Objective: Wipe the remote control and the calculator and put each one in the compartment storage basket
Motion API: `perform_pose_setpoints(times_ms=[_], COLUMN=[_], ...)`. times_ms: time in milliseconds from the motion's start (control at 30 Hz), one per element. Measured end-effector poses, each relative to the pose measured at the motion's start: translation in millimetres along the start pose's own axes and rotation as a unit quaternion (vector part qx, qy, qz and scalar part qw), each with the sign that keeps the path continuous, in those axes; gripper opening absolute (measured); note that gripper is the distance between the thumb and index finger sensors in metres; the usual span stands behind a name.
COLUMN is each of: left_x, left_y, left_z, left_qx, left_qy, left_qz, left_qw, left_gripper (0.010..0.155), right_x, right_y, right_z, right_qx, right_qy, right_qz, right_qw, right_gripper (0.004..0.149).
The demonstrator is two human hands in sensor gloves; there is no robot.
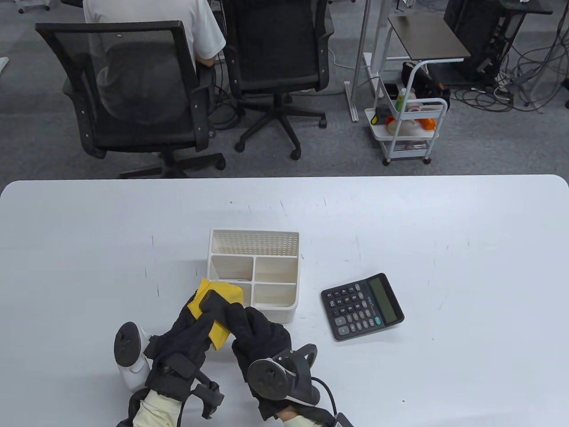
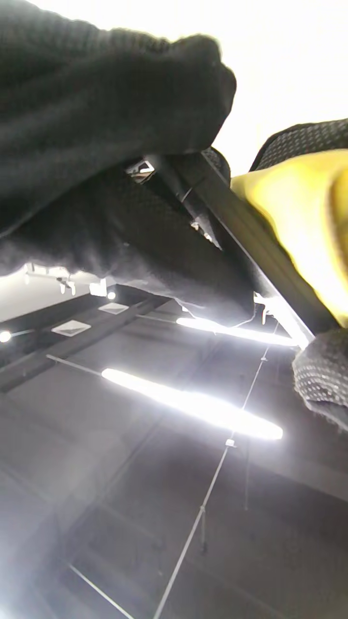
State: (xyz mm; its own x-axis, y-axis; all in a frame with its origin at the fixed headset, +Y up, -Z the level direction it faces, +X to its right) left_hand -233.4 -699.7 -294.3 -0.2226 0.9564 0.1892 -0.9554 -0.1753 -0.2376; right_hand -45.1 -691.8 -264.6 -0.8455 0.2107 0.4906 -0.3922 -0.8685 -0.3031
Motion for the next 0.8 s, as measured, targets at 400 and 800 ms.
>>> perform_pose_setpoints(times_ms=[400, 800], left_x=[-2.5, 3.0], left_y=[-1.7, 3.4], left_z=[0.1, 2.6], left_qx=[-0.012, 0.017], left_qy=[0.007, -0.022], left_qz=[0.002, 0.019], left_qw=[1.000, 0.999], left_gripper=[0.053, 0.053], right_x=[-16.7, -9.0], right_y=[-3.4, -0.8], right_z=[0.3, 0.7], right_qx=[-0.006, -0.016], right_qy=[0.044, -0.002], right_qz=[0.002, -0.021], right_qw=[0.999, 1.000], right_gripper=[0.078, 0.078])
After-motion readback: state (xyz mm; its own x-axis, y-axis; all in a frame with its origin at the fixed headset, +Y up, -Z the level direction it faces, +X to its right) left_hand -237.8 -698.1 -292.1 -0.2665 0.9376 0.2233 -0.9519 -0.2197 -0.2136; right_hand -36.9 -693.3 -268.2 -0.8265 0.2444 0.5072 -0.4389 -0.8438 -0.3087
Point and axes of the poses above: the tracker on the back of each hand, its own x axis roughly to the thumb side, its own z axis roughly from the fingertips to the wrist, y = z × x, the point moved 3 cm from there along -z, roughly from the wrist to the fingertips, and after that the axes turned 8 degrees about z, right-handed, at the moved point
